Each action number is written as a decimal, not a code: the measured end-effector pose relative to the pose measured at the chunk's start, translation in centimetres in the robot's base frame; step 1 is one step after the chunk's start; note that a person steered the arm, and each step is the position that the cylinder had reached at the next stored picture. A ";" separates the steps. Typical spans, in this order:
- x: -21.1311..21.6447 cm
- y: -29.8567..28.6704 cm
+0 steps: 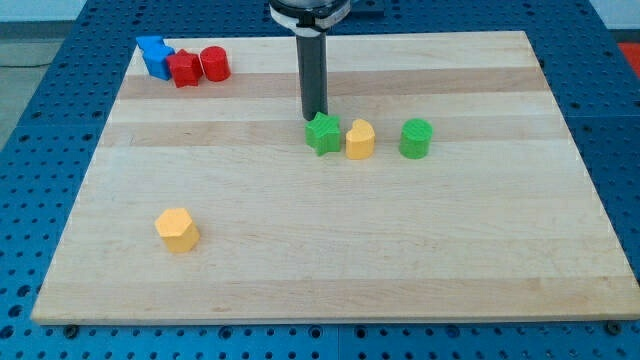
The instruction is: Slightly move the green circle close to the yellow heart
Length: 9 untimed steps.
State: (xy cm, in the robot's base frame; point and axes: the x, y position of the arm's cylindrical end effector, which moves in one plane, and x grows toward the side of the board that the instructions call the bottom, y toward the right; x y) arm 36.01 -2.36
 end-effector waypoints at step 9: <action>6.3 15.9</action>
State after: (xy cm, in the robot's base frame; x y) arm 42.35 13.50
